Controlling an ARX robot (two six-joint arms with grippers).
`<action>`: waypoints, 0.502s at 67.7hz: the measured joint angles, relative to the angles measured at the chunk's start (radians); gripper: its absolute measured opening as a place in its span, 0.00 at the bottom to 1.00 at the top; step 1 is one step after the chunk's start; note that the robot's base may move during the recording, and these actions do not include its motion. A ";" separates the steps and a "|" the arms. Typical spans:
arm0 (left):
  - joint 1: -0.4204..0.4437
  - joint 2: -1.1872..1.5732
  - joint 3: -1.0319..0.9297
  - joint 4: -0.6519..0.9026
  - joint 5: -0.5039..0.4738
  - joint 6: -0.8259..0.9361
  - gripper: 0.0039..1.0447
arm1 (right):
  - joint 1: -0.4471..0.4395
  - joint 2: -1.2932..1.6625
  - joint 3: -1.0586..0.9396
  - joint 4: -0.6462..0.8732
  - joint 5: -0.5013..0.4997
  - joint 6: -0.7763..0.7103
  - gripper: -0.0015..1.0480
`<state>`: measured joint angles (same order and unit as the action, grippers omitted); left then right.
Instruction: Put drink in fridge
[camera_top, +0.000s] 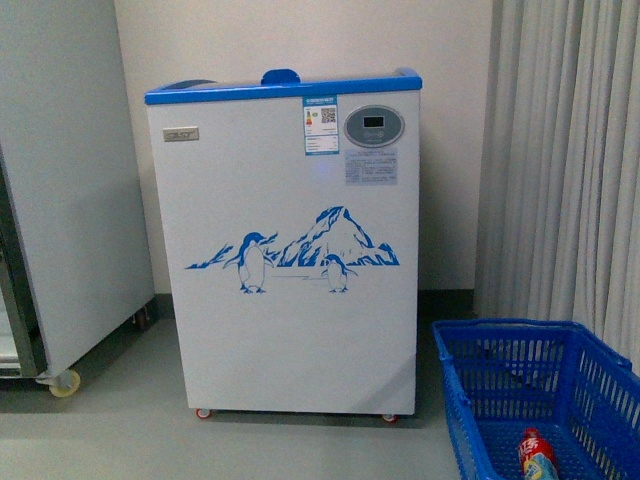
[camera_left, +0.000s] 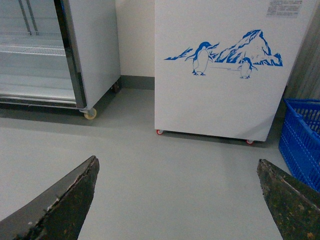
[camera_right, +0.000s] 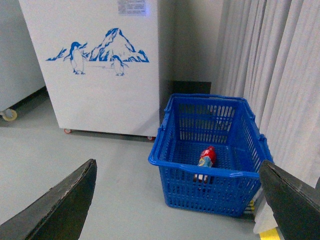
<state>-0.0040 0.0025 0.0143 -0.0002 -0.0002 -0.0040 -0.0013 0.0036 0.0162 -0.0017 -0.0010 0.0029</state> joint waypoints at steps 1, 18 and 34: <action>0.000 0.000 0.000 0.000 0.000 0.000 0.92 | 0.000 0.000 0.000 0.000 0.000 0.000 0.93; 0.000 0.000 0.000 0.000 0.000 0.000 0.92 | 0.000 0.000 0.000 0.000 0.000 0.000 0.93; 0.000 0.000 0.000 0.000 0.000 0.000 0.92 | 0.000 0.000 0.000 0.000 0.000 0.000 0.93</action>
<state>-0.0040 0.0025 0.0143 -0.0002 -0.0002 -0.0040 -0.0013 0.0036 0.0162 -0.0017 -0.0010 0.0029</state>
